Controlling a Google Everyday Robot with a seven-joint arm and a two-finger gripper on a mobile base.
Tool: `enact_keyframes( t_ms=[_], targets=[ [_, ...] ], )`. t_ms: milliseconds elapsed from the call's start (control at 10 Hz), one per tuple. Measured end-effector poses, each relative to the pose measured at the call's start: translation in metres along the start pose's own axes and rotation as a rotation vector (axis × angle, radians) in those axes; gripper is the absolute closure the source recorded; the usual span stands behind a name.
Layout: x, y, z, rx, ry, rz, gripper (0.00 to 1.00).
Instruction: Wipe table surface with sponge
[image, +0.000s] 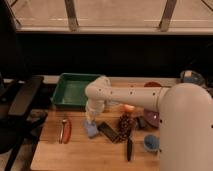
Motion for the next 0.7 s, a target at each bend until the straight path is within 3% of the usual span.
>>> enact_keyframes(
  t_ms=[300,500,700],
  targets=[
    [-0.013,0.027,0.007,-0.045,-0.006,-0.052,1.00],
    [0.000,0.058,0.016,-0.087,0.001,-0.102,1.00],
    [0.014,0.071,0.017,-0.112,0.003,-0.125,1.00]
  ],
)
